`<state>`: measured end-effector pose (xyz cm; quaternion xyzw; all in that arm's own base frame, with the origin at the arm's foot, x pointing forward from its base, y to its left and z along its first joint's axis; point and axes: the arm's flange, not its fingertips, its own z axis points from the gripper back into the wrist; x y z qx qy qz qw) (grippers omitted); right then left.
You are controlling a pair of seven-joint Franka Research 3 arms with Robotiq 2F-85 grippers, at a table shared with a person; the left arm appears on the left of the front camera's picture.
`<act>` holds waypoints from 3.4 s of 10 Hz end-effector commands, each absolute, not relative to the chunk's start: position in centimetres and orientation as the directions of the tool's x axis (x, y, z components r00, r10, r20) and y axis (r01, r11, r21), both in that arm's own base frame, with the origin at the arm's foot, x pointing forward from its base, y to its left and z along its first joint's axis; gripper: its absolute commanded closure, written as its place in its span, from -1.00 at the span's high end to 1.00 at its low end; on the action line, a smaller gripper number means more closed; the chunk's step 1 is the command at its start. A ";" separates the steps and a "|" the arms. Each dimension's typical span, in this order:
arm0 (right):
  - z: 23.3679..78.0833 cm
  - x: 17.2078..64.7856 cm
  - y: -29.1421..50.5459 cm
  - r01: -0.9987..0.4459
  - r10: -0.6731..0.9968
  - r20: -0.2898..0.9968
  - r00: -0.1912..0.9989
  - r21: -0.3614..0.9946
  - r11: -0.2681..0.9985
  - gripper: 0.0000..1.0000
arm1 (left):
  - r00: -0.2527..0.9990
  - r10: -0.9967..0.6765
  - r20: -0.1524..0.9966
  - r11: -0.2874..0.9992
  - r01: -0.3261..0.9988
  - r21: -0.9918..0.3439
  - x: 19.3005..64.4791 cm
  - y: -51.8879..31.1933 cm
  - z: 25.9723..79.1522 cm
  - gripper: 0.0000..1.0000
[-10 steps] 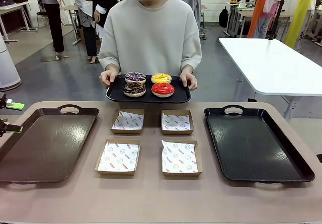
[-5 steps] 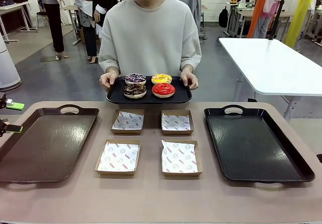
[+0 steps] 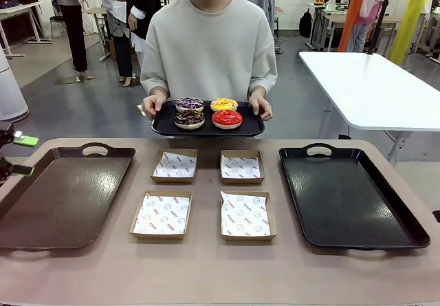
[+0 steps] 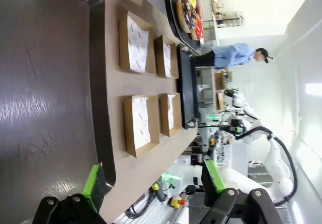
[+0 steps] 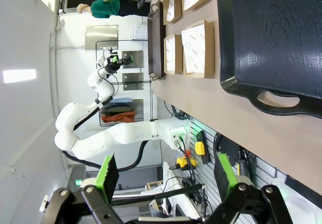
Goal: Individually package the donuts and arrange them on the tray.
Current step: Pick up one Paper togo box.
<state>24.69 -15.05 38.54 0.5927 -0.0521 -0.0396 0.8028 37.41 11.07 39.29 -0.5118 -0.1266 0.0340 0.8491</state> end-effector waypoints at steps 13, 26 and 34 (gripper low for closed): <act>38.6 24.6 -15.0 -0.001 -0.121 0.037 0.992 0.958 0.286 1.00 | 0.979 -0.070 0.193 0.995 0.083 -0.059 56.7 -16.5 41.2 1.00; 38.6 24.6 -15.0 -0.001 -0.121 0.037 0.992 0.958 0.286 1.00 | 0.980 -0.162 0.111 0.982 0.172 -0.081 56.7 -22.1 34.1 1.00; 38.6 24.6 -15.0 -0.001 -0.121 0.037 0.992 0.958 0.286 1.00 | 0.984 -0.118 0.133 0.993 0.116 0.021 58.4 -23.7 34.4 1.00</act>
